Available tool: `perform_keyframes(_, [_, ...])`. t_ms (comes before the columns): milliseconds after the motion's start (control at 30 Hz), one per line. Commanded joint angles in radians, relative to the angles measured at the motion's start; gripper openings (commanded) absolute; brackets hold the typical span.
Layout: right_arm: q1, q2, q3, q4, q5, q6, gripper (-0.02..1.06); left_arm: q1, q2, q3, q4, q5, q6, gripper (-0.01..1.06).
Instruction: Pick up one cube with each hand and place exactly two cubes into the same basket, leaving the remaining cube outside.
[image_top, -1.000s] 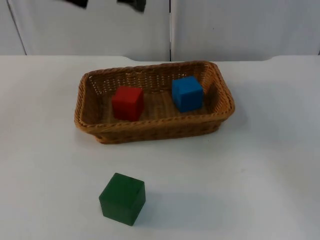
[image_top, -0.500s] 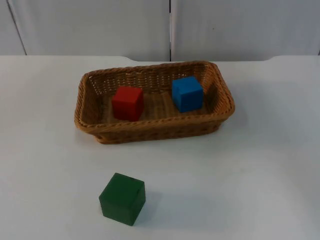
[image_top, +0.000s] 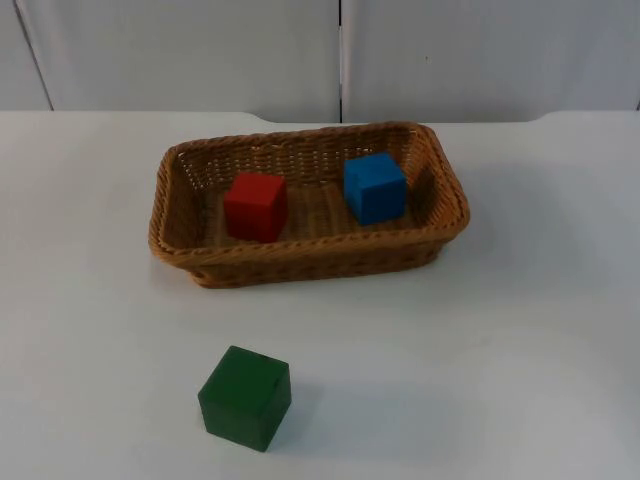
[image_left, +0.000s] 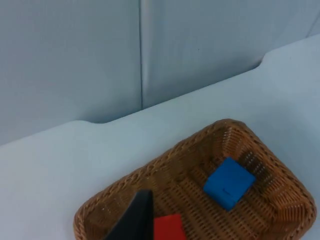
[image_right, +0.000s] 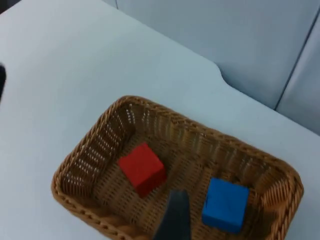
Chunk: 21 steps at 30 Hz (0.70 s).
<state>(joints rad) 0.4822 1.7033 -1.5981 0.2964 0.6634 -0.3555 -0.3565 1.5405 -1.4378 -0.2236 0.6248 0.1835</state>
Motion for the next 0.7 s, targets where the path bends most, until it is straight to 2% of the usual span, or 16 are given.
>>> perform_keyframes(0, [0.006,-0.055,0.063,0.000,-0.028,0.003,0.69,-0.015,-0.025,-0.002,0.003,0.027,0.015,1.05])
perform_keyframes(167, [0.006,-0.096,0.116,0.000,-0.032,0.003,0.69,-0.015,-0.062,0.017,0.003,0.037,0.021,1.05])
perform_keyframes(300, [0.006,-0.126,0.155,0.004,-0.041,0.003,0.69,-0.015,-0.134,0.137,0.003,-0.057,0.022,1.05])
perform_keyframes(400, [0.006,-0.155,0.194,0.004,-0.051,0.003,0.69,-0.015,-0.203,0.233,0.003,-0.096,0.022,1.05])
perform_keyframes(667, [0.008,-0.233,0.303,0.005,-0.081,0.003,0.69,-0.015,-0.322,0.354,0.006,-0.100,0.022,1.05])
